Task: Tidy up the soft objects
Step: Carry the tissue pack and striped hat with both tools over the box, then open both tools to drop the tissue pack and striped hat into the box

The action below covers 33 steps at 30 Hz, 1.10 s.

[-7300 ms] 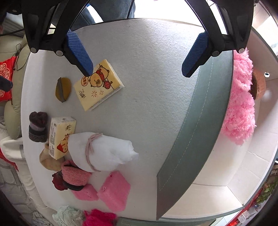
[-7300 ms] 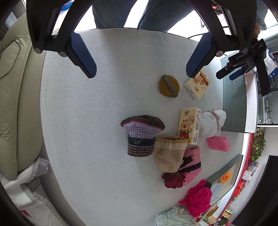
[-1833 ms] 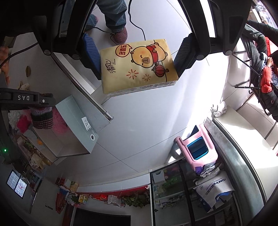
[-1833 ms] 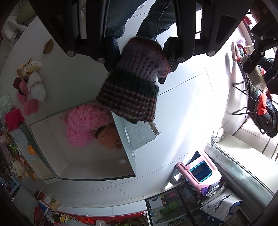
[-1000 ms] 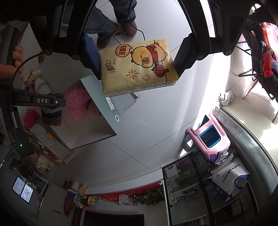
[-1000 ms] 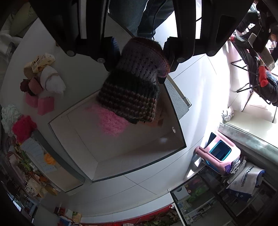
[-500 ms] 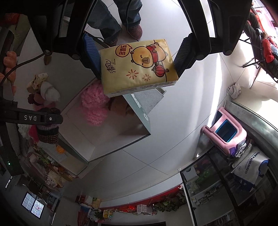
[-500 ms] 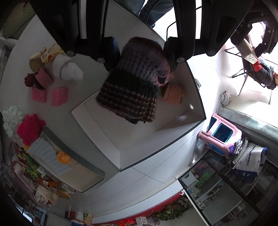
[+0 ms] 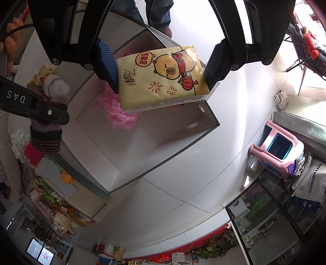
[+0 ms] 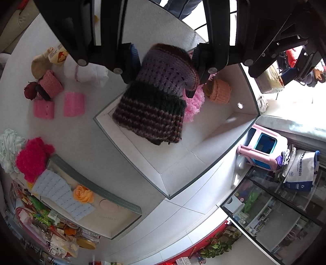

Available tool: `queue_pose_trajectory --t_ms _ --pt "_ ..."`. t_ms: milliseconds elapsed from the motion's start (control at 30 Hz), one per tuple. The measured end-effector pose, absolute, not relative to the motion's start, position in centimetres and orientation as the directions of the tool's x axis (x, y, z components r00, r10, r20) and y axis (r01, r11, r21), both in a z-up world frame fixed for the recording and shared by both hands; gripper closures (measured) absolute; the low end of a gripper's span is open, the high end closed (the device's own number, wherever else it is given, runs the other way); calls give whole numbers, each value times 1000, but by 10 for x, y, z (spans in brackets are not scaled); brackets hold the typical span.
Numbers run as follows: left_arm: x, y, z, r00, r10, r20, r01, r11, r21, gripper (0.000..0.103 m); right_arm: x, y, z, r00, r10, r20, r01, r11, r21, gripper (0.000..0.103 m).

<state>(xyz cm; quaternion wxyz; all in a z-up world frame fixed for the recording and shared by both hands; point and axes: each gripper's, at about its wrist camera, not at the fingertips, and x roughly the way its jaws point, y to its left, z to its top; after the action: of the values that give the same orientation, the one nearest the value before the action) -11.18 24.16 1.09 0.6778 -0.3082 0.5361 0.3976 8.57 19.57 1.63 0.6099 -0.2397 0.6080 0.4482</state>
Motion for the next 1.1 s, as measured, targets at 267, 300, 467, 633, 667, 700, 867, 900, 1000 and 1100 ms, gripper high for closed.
queue_pose_trajectory --t_ms 267,300,467,633,667,700,867,900,1000,1100 --pt "-90 263 -17 49 193 -980 -872 487 52 25 89 216 -1 -149 212 -966 -841 487 237 57" --pt "-89 264 -21 40 192 -981 -869 491 61 25 88 217 -5 -159 202 -966 -841 486 240 57" --pt "-87 275 -39 45 137 -990 -859 511 32 25 86 224 -20 -144 170 -975 -827 520 213 57" --pt "-81 282 -57 30 99 -995 -809 587 34 25 80 230 -32 -133 133 -982 -800 571 185 57" --pt "-80 283 -59 30 93 -995 -801 598 32 25 79 230 -34 -123 122 -985 -798 578 172 57" --pt "-80 284 -60 34 86 -996 -794 608 26 25 78 229 -36 -124 115 -986 -792 587 168 57" --pt "-79 288 -67 11 68 -998 -762 647 35 10 75 228 -39 -131 144 -981 -771 607 193 20" --pt "-80 289 -70 10 48 -999 -763 646 23 0 75 225 -35 -114 182 -977 -768 608 203 1" --pt "-86 287 -66 53 65 -997 -758 652 2 0 73 220 -23 -51 247 -968 -769 609 196 0" --pt "-88 281 -59 85 38 -996 -740 672 -37 0 76 206 -20 -84 269 -960 -734 634 242 0"
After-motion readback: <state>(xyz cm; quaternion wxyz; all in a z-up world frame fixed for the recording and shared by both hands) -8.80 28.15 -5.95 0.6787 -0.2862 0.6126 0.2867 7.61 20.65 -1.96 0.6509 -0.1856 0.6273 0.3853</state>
